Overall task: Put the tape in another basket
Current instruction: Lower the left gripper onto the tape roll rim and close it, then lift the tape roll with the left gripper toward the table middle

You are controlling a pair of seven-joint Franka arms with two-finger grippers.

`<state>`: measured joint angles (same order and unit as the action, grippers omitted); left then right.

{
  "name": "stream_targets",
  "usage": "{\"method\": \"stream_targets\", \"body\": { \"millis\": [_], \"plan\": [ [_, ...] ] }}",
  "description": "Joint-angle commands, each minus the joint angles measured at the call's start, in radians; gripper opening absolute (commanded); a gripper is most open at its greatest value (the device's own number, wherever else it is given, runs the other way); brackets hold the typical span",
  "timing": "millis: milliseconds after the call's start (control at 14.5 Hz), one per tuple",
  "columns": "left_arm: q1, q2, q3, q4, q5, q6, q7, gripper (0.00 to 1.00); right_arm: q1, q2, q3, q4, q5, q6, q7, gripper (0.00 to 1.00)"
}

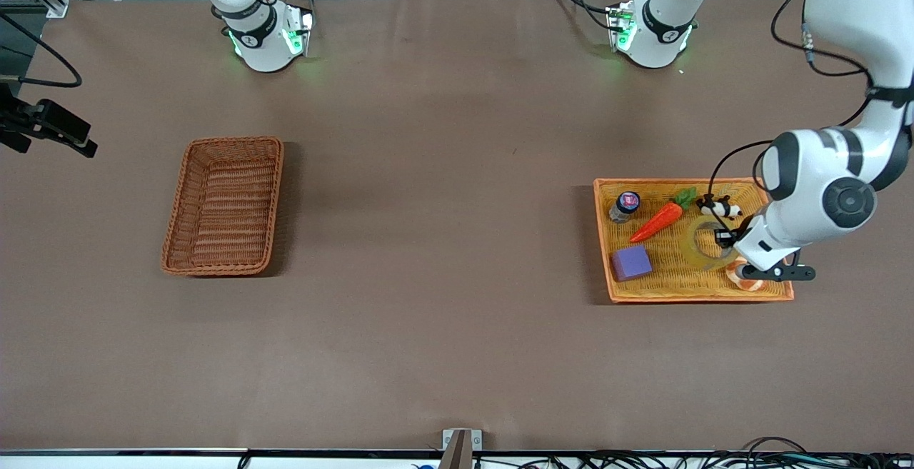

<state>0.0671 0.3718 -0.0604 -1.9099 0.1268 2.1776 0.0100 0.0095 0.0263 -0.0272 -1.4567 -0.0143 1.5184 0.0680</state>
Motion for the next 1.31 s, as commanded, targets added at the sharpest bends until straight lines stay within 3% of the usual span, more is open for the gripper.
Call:
{"method": "stream_targets", "body": {
  "millis": [0,346,415,830,1245],
  "plan": [
    [-0.010,-0.056,-0.106,0.075,0.014,-0.155,-0.059,0.03,-0.013,0.003,0.007,0.012,0.020,-0.007,-0.011,1.00],
    [-0.038,-0.021,-0.329,0.163,0.020,-0.165,-0.290,0.00,-0.020,0.006,0.006,0.009,0.020,-0.009,-0.011,1.00],
    [-0.070,-0.001,-0.344,0.179,0.020,-0.165,-0.353,0.00,-0.020,0.006,0.006,0.003,0.020,-0.004,-0.011,1.00],
    [-0.357,0.182,-0.337,0.339,0.036,-0.170,-0.574,0.03,-0.017,0.006,0.007,-0.002,0.027,0.000,-0.010,1.00],
    [-0.552,0.459,-0.325,0.652,0.025,-0.170,-0.683,0.05,-0.019,0.007,0.007,-0.011,0.049,0.003,-0.008,1.00]
  ]
}}
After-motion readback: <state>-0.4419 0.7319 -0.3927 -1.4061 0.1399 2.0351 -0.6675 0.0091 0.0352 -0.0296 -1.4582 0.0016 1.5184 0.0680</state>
